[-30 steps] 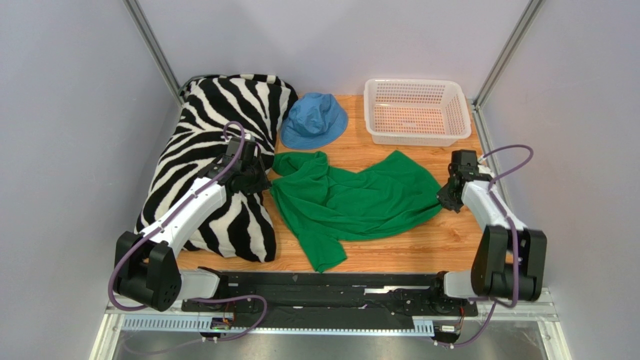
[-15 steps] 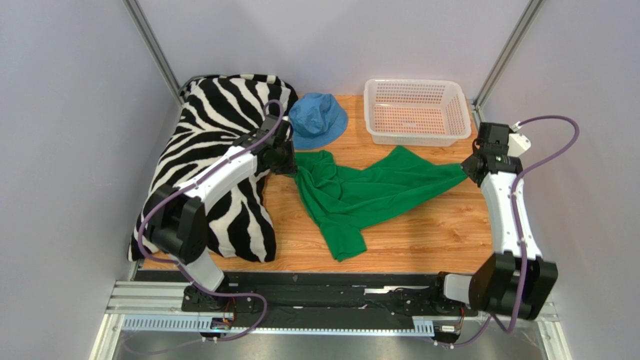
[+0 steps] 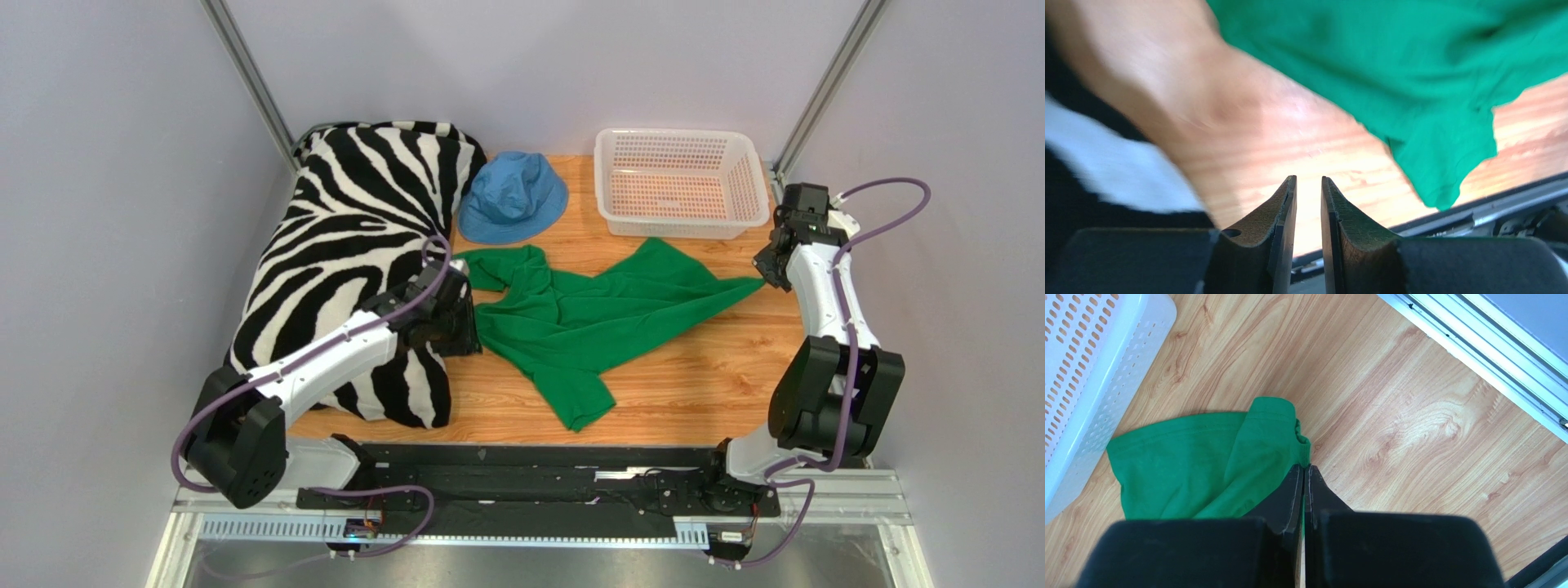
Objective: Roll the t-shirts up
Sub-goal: Flatten out the T-shirt at the center of the board.
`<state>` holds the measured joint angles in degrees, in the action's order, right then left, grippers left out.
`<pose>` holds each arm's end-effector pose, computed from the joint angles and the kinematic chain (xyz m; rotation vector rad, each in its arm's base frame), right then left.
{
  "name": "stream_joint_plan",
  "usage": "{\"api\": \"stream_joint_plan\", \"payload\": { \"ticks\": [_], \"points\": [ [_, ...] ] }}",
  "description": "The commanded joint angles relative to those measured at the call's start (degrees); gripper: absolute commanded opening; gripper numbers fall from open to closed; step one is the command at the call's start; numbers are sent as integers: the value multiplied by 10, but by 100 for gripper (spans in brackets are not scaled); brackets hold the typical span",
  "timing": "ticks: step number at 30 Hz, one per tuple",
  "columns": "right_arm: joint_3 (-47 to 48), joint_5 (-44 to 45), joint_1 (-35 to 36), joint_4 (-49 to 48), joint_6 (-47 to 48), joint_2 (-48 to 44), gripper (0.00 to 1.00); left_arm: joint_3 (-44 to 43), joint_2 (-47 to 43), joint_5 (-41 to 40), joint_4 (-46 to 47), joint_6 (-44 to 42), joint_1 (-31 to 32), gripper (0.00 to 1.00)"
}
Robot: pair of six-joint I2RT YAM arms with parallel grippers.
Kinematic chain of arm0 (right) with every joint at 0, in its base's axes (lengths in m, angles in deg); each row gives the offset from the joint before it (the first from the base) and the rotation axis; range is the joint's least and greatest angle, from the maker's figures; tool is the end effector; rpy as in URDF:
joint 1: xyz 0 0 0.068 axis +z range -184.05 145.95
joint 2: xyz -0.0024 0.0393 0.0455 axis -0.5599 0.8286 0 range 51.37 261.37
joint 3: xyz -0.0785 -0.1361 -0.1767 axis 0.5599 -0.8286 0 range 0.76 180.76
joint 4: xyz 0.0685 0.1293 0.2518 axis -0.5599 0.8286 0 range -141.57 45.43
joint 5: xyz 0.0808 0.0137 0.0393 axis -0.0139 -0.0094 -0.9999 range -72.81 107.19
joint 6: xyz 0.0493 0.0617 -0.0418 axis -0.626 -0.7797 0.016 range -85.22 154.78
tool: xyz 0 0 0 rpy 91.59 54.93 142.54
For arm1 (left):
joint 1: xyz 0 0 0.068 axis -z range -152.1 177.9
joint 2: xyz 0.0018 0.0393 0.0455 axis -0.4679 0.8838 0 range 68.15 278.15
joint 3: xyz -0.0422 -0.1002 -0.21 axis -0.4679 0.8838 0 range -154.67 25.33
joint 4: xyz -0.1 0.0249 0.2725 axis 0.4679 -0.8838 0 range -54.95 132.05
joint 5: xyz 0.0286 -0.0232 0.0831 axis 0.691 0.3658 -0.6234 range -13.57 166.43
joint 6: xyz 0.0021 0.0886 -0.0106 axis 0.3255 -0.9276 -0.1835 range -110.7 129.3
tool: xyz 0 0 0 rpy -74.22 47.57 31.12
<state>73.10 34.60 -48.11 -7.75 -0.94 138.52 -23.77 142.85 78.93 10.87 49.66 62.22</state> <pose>0.3527 -0.1129 0.1987 1.1676 2.2572 -0.2479 0.2621 -0.1832 0.1380 -0.1226 2.6546 -0.5270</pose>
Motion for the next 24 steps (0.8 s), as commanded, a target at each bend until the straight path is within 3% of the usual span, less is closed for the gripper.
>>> {"api": "stream_joint_plan", "payload": {
  "ticks": [1, 12, 24],
  "points": [
    [18, -14, -3, -23, 2, -1, 0, 25, 13, -9, 84, 83, 53, 29],
    [-16, -30, -3, -32, 9, -22, 0, -35, 143, -43, 128, 119, 97, 27],
    [-1, -46, -3, -24, 7, -27, 0, -54, 188, -58, 133, 123, 110, 30]
  ]
}}
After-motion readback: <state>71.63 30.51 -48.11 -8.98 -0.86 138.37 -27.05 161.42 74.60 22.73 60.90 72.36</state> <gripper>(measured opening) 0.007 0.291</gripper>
